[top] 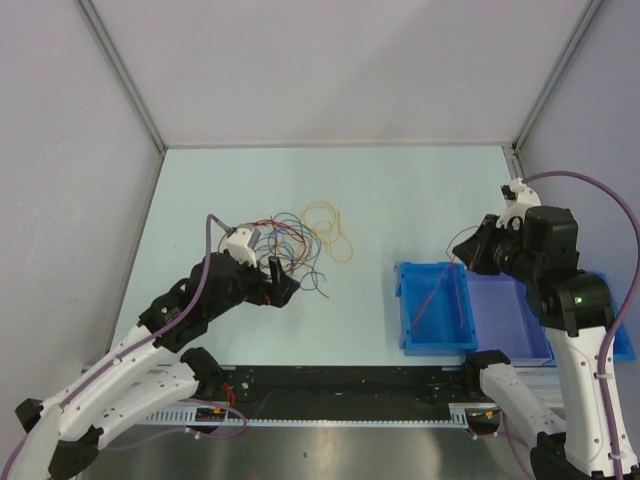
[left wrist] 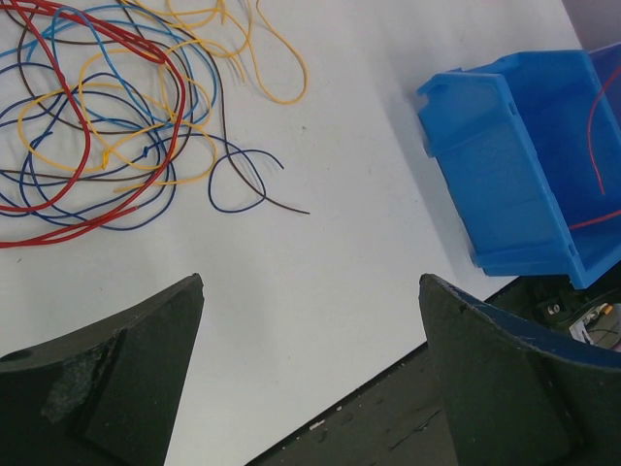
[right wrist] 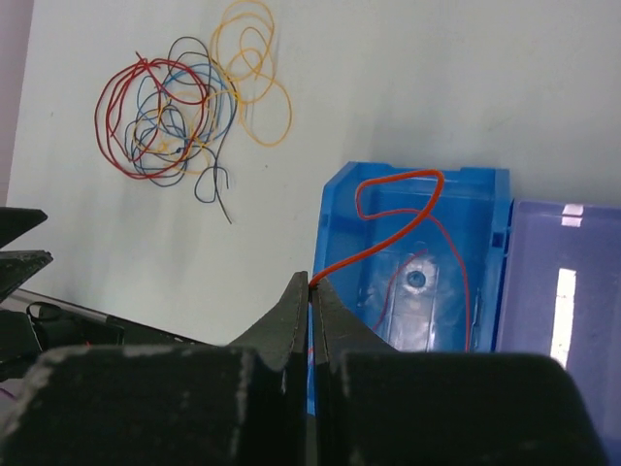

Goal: Untangle the cables

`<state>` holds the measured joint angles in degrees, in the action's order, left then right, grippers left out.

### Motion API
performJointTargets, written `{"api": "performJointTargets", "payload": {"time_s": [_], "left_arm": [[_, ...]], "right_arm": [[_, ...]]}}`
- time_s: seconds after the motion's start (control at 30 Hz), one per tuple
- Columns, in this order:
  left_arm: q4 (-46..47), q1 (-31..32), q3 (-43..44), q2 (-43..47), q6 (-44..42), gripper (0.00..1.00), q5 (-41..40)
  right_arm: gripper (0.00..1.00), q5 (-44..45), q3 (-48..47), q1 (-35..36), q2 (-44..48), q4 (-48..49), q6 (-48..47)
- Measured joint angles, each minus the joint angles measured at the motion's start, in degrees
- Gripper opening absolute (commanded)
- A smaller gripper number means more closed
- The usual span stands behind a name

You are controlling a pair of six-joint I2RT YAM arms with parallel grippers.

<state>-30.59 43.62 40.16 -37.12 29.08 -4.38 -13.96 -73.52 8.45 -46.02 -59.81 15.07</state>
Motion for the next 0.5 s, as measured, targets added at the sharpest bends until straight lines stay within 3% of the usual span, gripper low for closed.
{"api": "performJointTargets", "payload": {"time_s": [0.5], "left_arm": [[1.0,0.0,-0.1,-1.5,0.0,0.98,0.1]], "right_arm": [[0.00,3.5,17.5,0.0,3.2,2.4,11.8]]}}
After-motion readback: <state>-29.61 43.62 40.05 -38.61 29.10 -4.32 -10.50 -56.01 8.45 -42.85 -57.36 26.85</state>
